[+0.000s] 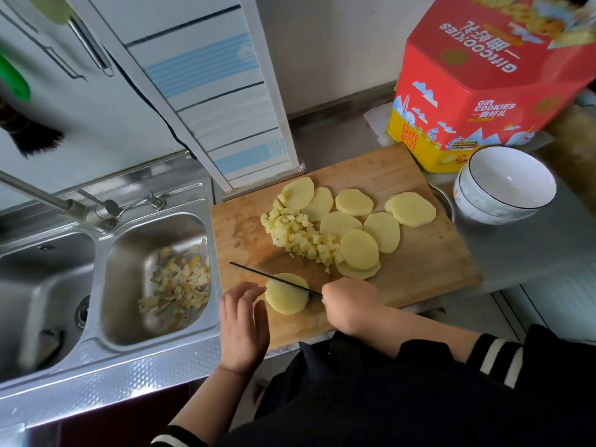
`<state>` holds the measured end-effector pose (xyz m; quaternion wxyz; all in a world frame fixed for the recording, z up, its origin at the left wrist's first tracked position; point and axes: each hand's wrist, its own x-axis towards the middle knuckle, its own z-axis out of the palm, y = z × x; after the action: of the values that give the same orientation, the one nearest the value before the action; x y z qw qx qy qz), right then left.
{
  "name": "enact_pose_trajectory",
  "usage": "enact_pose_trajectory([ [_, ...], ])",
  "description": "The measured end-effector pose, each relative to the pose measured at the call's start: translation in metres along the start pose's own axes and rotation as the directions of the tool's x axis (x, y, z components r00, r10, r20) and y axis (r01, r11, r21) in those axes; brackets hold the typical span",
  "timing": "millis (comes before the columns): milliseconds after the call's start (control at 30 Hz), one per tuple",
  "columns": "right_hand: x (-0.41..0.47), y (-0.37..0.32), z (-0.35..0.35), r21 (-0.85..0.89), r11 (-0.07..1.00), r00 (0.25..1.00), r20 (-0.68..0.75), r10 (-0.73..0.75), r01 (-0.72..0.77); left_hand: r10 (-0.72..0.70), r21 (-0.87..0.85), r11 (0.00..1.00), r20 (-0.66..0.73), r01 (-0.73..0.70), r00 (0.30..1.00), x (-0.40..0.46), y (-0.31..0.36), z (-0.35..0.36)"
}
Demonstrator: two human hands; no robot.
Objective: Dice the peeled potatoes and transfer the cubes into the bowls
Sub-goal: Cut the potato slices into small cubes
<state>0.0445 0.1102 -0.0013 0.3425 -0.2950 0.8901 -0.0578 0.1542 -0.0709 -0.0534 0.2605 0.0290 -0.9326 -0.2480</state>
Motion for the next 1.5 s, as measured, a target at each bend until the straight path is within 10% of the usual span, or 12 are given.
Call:
enact_pose_trajectory([
  [133,-0.004,-0.006,-0.002,-0.030,0.999,1.000,0.013,0.020,-0.019,-0.024,0.058,0.998,0.251,0.010,0.968,0.094,0.017,-0.036],
  [233,-0.009,-0.007,-0.004,-0.048,0.999,1.000,-0.009,-0.008,0.008,-0.271,0.258,0.961,0.799,0.101,0.537,0.148,0.033,-0.020],
  [300,-0.010,-0.005,-0.003,-0.038,0.999,0.999,-0.035,-0.035,0.033,-0.400,0.405,0.914,0.890,0.024,0.220,0.159,0.037,0.002],
  [367,-0.010,-0.003,-0.001,-0.026,0.999,0.998,-0.056,-0.039,0.037,-0.456,0.457,0.889,0.888,-0.008,0.068,0.158,0.034,0.020],
  [700,-0.011,0.004,0.003,0.033,0.996,0.988,-0.130,-0.082,0.087,-0.497,0.499,0.866,0.867,0.032,-0.043,0.153,0.024,0.038],
  [800,-0.016,0.000,-0.002,0.024,0.995,0.981,-0.167,-0.096,0.102,-0.479,0.480,0.877,0.869,0.018,0.123,0.168,0.038,0.021],
  [867,-0.018,-0.003,-0.006,0.003,0.995,0.979,-0.177,-0.100,0.102,-0.332,0.366,0.929,0.774,0.046,0.539,0.185,0.051,0.000],
  [933,-0.019,-0.005,-0.009,0.001,0.997,0.983,-0.163,-0.080,0.081,0.031,0.142,0.986,0.332,-0.083,0.943,0.189,0.061,-0.031],
  [1033,-0.018,-0.005,-0.008,0.047,0.998,0.991,-0.126,-0.040,0.046,0.401,0.155,0.916,-0.276,-0.371,0.874,0.147,0.054,-0.058],
  [1167,-0.016,-0.004,-0.006,0.055,0.998,0.993,-0.111,-0.029,0.036,0.472,0.132,0.875,-0.019,-0.466,0.881,0.051,0.013,-0.033],
  [1500,-0.014,-0.010,-0.007,-0.031,0.998,0.997,-0.053,-0.048,0.046,-0.019,0.222,0.974,0.263,-0.041,0.965,-0.010,-0.023,0.035],
])
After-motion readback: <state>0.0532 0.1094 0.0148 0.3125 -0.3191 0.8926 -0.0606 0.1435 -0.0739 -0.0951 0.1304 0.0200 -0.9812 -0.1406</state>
